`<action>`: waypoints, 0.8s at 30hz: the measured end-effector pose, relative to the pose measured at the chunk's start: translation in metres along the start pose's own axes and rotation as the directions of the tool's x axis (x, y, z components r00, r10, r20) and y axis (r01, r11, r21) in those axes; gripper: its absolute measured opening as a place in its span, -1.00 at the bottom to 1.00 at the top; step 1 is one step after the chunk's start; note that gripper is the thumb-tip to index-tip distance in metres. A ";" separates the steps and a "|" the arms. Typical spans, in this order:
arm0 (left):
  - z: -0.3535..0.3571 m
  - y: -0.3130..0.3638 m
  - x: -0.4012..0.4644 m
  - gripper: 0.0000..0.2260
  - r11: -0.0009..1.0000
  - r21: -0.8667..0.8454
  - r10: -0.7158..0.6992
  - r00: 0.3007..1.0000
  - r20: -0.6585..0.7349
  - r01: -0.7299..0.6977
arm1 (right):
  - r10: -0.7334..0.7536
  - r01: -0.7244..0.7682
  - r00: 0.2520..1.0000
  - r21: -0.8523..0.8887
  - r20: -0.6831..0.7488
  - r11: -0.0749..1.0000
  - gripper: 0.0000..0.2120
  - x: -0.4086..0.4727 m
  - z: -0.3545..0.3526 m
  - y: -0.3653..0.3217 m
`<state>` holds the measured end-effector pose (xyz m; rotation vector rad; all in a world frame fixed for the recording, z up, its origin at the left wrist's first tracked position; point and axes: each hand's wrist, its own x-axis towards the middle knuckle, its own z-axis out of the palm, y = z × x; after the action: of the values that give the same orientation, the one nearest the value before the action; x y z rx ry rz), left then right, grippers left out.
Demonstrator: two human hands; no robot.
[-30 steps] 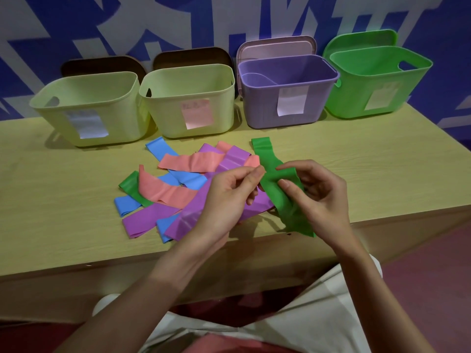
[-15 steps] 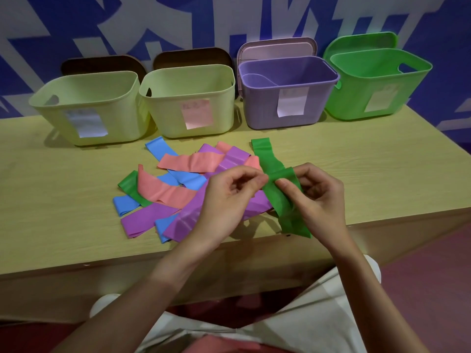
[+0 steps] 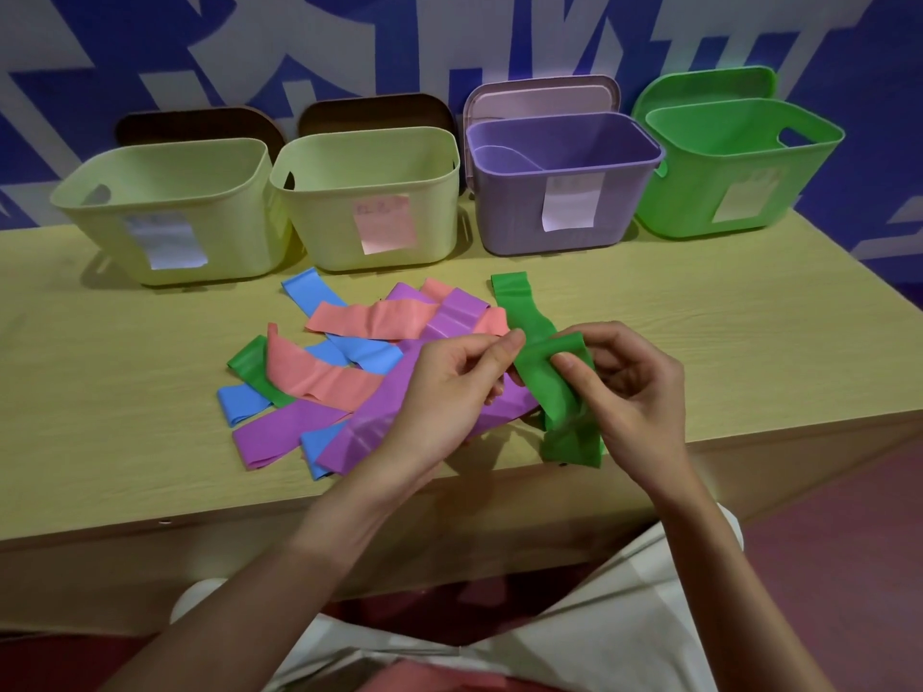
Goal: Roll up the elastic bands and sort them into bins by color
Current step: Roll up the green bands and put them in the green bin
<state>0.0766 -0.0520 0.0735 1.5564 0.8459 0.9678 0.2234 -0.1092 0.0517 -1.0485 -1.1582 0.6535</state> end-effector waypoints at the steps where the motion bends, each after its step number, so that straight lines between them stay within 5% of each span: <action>1: 0.000 0.001 0.000 -0.66 0.999 0.033 0.024 1.000 0.001 -0.024 | 0.007 -0.007 1.000 0.000 -0.011 1.000 -0.91 0.000 0.000 0.000; 5: 0.000 0.002 0.000 -0.89 0.993 0.067 0.101 0.995 0.002 -0.101 | 0.013 -0.013 0.999 -0.011 -0.033 1.000 -0.90 0.001 0.000 0.001; 12: -0.003 0.000 0.001 -0.89 0.995 0.068 0.077 0.995 -0.061 -0.073 | 0.035 -0.035 0.999 0.010 -0.002 0.999 -0.81 -0.001 0.003 0.004; 18: -0.003 -0.005 0.002 -0.70 1.000 0.001 0.012 0.999 -0.040 -0.012 | -0.033 0.038 0.996 -0.054 0.086 0.998 -0.73 0.001 0.001 0.001; 24: 0.000 -0.005 0.002 -0.59 0.999 -0.041 0.014 0.999 -0.029 -0.015 | -0.037 0.038 0.999 -0.068 0.014 0.997 -0.85 0.003 0.003 -0.002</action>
<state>0.0769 -0.0492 0.0691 1.5184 0.8313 1.0144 0.2210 -0.1066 0.0547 -1.0792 -1.2154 0.5958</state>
